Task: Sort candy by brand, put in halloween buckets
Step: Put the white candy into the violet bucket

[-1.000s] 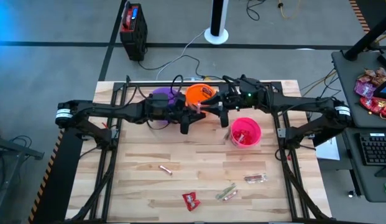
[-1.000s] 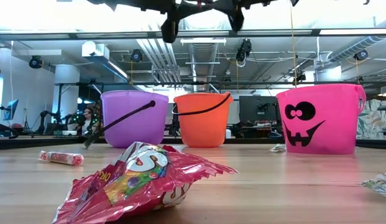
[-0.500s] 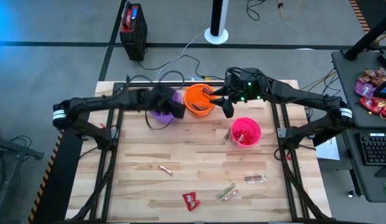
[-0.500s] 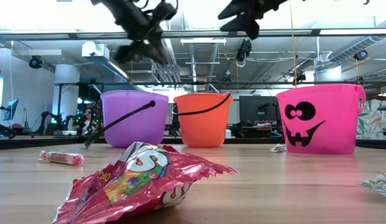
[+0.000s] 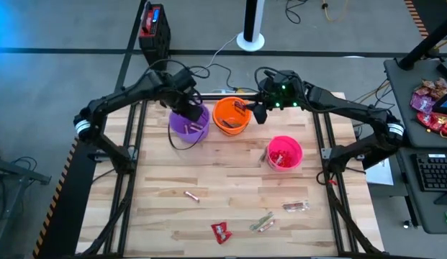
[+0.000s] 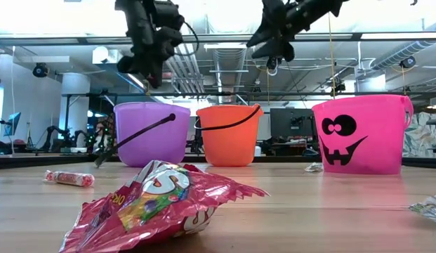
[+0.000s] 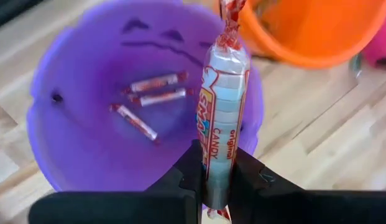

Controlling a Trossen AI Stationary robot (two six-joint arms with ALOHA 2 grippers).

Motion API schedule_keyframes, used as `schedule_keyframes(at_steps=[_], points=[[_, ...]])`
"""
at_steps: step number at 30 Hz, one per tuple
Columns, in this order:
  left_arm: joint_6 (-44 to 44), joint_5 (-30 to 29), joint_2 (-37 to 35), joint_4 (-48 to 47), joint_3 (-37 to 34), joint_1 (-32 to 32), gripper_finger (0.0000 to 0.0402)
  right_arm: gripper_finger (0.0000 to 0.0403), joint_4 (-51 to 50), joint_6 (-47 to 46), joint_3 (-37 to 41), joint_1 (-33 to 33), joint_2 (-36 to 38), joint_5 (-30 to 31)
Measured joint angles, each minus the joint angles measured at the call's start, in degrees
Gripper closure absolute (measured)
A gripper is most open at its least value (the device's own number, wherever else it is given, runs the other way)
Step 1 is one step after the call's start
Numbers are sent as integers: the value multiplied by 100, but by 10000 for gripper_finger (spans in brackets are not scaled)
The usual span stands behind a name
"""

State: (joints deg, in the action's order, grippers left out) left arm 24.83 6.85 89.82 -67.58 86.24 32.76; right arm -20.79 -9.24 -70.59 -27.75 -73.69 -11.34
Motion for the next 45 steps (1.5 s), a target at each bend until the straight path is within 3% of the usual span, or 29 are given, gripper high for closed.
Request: schedule_keyframes(at_steps=[12,23,26,30,33,38,42,45], points=[[-1195,-137,574,-523,-4,8,366,206,-541,-434,0,-519,-291,-4],[-1932,-271,570,-567,-9,19,268,206,-645,-585,-7,-717,-559,-8],[-2665,192,417,-896,-9,2,248,206,-637,-562,-7,-719,-575,-8],[-3944,1588,33,-1921,185,-63,243,206,-636,-347,-7,-717,-574,-87],[-3862,1903,-428,-2059,237,-158,249,206,-639,-149,-7,-717,-555,-115],[-3650,1929,-1091,-1505,-163,-1163,251,206,-642,223,-9,-717,-504,-315],[-2714,927,-1387,-819,-619,-2402,250,206,-714,160,-8,-712,-363,-950],[-1804,307,-1478,-631,-972,-3382,249,206,-990,136,-4,-634,-174,-1068]])
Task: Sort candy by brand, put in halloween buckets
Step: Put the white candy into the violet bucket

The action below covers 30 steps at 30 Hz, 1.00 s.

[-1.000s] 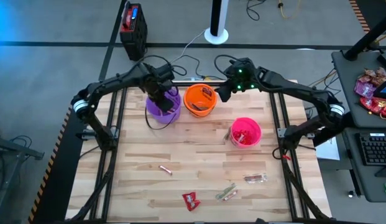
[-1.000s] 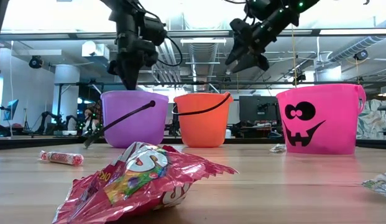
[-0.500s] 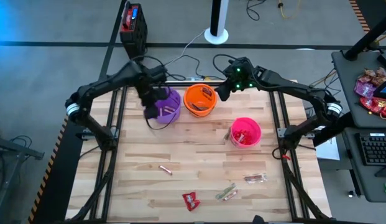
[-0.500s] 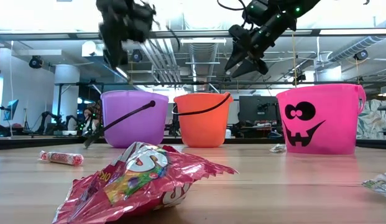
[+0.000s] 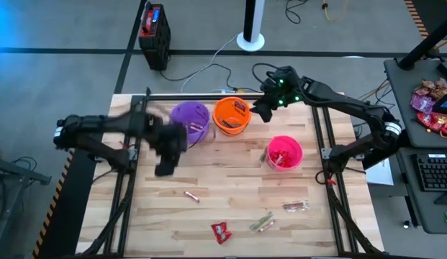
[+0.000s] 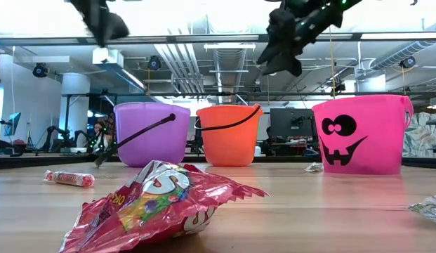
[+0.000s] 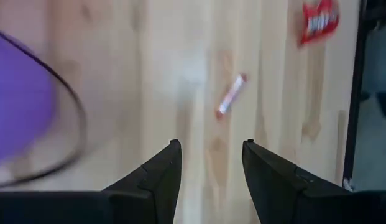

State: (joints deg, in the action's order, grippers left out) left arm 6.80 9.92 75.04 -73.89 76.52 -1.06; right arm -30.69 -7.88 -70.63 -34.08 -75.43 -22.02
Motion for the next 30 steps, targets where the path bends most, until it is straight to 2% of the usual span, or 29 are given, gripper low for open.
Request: schedule_keyframes(at_steps=[5,9,19,24,30], points=[[872,-196,-54,345,-589,-1333,249,206,-730,236,16,121,333,0],[1003,-323,90,926,-1051,-1898,249,206,-846,266,33,159,546,0],[708,-473,651,2123,-1701,-1950,249,207,-844,85,41,159,874,9],[570,-625,1333,3020,-1852,-1948,249,207,-847,33,46,159,880,14],[594,-639,2233,3483,-1881,-1948,249,207,-856,26,52,159,903,13]])
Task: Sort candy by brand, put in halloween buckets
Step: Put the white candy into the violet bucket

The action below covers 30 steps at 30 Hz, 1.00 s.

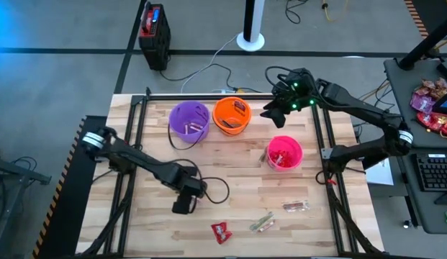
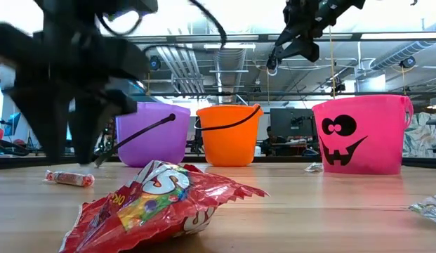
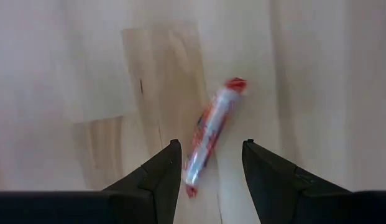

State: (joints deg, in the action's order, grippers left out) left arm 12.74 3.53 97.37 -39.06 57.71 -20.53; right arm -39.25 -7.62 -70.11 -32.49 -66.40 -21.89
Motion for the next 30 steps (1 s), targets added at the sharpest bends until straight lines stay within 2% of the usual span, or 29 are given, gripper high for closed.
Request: schedule_keyframes(at_steps=[5,8,11,15,17,24,30], points=[[41,-11,292,384,-6,0,251,207,-134,4,2,0,36,-2],[11,-71,380,492,-10,0,266,207,-139,7,2,25,52,-4],[-15,-194,424,489,-19,0,301,206,-139,20,2,50,62,-6],[-26,-221,430,490,-37,6,370,207,-139,70,2,97,62,-6],[-34,-197,408,491,-37,2,387,207,-138,77,2,112,62,-6],[34,-90,87,134,66,2,387,207,-139,103,2,114,62,-4],[154,-107,-921,-807,661,163,393,207,-118,71,2,114,62,-4]])
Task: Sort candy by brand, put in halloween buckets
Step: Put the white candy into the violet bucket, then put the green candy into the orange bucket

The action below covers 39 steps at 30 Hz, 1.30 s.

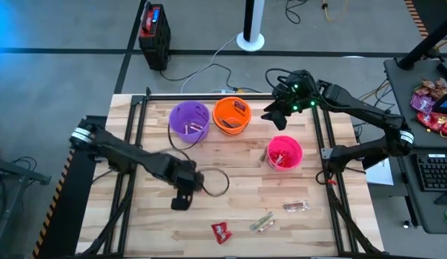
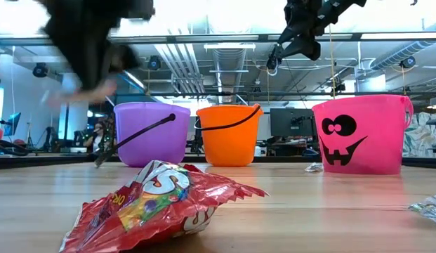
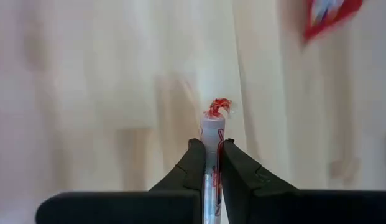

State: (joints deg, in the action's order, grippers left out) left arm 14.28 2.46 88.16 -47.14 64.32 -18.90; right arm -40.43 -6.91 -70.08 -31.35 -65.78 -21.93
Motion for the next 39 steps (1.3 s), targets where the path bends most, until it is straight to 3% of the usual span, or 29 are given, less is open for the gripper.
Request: schedule_keyframes(at_steps=[6,9,12,14,20,23,29,34,39], points=[[186,-982,-965,-590,652,920,394,207,223,-87,2,0,0,102],[199,-1710,-1323,-624,719,1755,394,207,466,-218,2,-2,0,114],[239,-1958,-1561,-545,677,2804,394,207,684,-439,2,-2,0,118],[313,-1766,-1656,-521,568,3566,394,207,703,-652,2,0,0,203],[98,-252,-1376,-389,312,5258,395,207,681,-1358,2,-1,0,309],[-134,152,-1134,-207,240,5447,392,207,640,-1695,2,0,0,304],[-270,-350,-752,-181,240,5458,332,207,535,-2273,-17,179,0,247],[-507,-342,-717,-95,238,5444,273,207,-294,-2547,-441,586,-60,377],[-610,-342,-906,109,238,5448,240,207,-1548,-2800,-1107,1130,-182,398]])
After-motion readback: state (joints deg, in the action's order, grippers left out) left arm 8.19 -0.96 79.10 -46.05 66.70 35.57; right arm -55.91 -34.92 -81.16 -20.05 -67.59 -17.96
